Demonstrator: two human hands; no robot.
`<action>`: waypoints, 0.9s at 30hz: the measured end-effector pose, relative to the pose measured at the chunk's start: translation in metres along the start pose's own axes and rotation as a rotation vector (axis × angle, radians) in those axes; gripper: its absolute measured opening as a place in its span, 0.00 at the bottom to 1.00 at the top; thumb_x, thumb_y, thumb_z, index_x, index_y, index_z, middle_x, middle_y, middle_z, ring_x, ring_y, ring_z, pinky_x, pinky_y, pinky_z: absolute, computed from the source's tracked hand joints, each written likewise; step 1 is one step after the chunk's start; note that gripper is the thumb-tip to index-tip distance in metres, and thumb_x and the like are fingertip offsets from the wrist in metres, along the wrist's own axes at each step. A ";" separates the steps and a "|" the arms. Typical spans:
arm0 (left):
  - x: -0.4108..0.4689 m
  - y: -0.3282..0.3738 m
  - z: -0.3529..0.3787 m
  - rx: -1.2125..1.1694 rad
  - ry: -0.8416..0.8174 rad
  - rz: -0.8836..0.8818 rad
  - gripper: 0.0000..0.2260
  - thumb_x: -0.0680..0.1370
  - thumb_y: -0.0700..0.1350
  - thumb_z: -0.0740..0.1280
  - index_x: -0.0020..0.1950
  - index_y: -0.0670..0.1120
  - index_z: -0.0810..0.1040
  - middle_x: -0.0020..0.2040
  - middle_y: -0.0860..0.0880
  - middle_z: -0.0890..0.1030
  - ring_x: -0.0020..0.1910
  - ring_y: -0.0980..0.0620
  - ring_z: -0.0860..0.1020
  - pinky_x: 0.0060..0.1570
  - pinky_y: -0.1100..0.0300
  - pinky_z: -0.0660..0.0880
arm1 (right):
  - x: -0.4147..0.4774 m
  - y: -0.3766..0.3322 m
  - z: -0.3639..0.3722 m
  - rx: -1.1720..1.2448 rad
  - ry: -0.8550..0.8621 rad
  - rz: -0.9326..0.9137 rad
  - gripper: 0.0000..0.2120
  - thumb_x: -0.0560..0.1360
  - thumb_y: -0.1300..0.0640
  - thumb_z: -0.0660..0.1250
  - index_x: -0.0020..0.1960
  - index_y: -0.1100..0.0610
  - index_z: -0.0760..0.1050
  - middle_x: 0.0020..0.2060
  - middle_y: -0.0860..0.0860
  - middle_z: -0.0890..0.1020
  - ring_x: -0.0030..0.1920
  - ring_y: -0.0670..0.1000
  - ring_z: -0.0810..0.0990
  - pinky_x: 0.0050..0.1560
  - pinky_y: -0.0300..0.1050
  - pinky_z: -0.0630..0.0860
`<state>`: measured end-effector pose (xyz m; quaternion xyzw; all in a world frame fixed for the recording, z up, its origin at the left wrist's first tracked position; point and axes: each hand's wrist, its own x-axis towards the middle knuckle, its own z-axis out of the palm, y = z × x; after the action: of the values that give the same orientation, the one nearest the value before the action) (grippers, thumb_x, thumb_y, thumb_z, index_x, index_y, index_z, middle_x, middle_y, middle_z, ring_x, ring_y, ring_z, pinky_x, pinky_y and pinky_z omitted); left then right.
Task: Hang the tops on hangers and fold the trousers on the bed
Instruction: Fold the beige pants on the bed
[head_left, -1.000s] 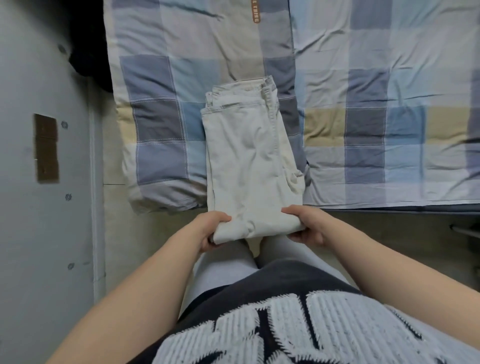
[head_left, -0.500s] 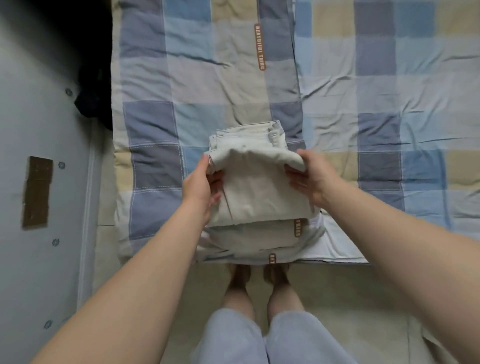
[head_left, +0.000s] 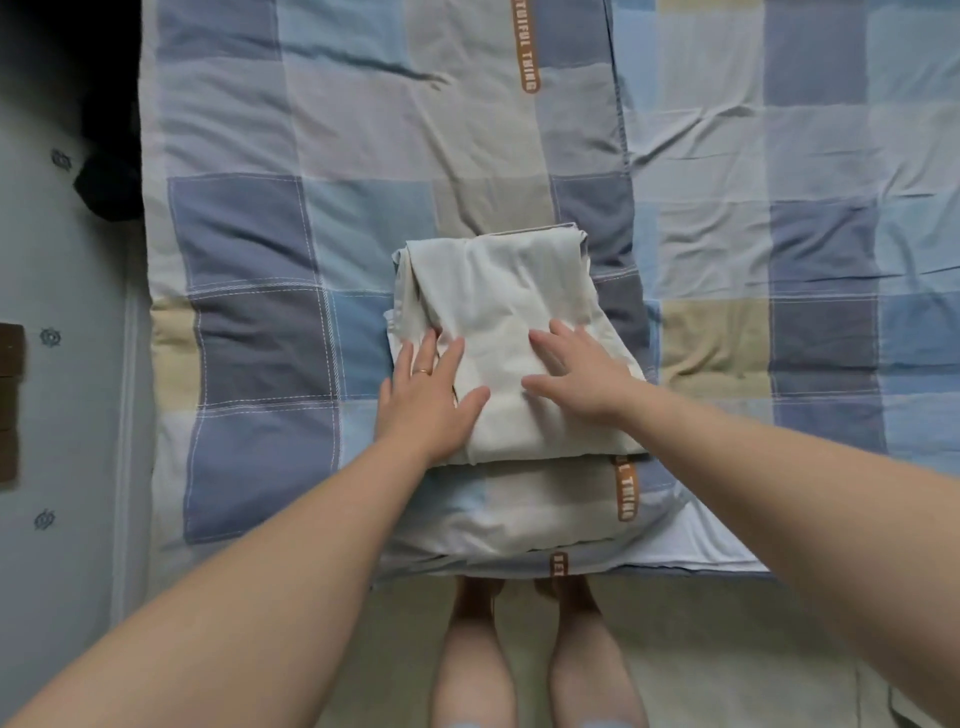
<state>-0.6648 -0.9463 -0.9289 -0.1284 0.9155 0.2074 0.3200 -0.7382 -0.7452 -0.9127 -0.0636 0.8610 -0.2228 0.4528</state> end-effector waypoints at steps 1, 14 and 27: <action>-0.003 -0.001 0.001 -0.014 0.042 -0.001 0.35 0.78 0.66 0.61 0.81 0.60 0.50 0.83 0.54 0.43 0.81 0.47 0.43 0.77 0.45 0.50 | -0.004 0.007 0.002 0.025 0.053 -0.011 0.32 0.78 0.43 0.65 0.79 0.47 0.59 0.81 0.47 0.55 0.81 0.53 0.51 0.76 0.62 0.55; 0.030 0.007 -0.005 -0.658 0.113 -0.596 0.57 0.61 0.70 0.76 0.79 0.48 0.53 0.77 0.45 0.65 0.75 0.38 0.63 0.74 0.42 0.60 | 0.008 0.071 -0.007 0.680 0.112 0.326 0.36 0.72 0.40 0.73 0.75 0.51 0.66 0.67 0.49 0.77 0.65 0.55 0.77 0.70 0.57 0.71; -0.004 0.013 -0.019 -0.939 -0.389 -0.720 0.32 0.69 0.59 0.79 0.67 0.43 0.77 0.57 0.43 0.85 0.52 0.42 0.84 0.54 0.49 0.80 | -0.020 0.058 -0.014 0.650 0.042 0.193 0.15 0.73 0.39 0.72 0.54 0.44 0.74 0.50 0.39 0.80 0.50 0.43 0.79 0.50 0.42 0.74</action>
<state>-0.6766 -0.9435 -0.9096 -0.5158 0.5508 0.4867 0.4401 -0.7321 -0.6831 -0.9163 0.1705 0.7561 -0.4432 0.4504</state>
